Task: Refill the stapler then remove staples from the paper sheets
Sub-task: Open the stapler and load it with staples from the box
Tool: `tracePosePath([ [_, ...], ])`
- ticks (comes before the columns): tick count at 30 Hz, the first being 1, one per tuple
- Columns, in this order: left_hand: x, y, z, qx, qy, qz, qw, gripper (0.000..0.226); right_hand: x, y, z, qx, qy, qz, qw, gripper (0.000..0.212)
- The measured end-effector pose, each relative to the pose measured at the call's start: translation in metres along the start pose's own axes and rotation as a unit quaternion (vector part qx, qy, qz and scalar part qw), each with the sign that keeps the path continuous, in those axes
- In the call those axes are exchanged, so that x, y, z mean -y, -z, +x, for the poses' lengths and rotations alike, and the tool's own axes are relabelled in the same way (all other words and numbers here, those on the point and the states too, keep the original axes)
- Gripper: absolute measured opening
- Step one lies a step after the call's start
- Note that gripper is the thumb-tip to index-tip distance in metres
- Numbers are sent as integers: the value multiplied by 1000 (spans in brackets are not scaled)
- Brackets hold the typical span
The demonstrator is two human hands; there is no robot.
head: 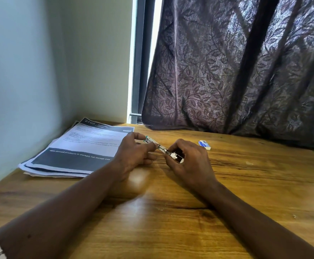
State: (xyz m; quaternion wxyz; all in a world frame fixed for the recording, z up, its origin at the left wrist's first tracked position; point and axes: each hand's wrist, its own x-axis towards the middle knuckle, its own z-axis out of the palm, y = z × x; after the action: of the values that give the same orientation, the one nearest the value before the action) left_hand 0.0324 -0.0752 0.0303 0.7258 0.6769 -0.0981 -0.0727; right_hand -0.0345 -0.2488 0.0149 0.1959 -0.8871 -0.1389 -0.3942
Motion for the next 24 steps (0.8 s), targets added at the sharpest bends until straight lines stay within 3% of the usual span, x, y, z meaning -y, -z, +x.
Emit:
tracePosePath([
  [3,0,-1,-1,17,24,-48,998,46,0,-1,0,11,1,16,1000,16],
  [13,3,-2,0,28,1,-42,999,23,-6,1,0,15,-27,48,998,16],
  [20,2,-2,-1,56,3,-21,998,36,-1,2,1,20,-4,36,999,17],
  [24,3,0,-2,45,0,-47,998,23,2,2,0,23,19,11,999,16],
])
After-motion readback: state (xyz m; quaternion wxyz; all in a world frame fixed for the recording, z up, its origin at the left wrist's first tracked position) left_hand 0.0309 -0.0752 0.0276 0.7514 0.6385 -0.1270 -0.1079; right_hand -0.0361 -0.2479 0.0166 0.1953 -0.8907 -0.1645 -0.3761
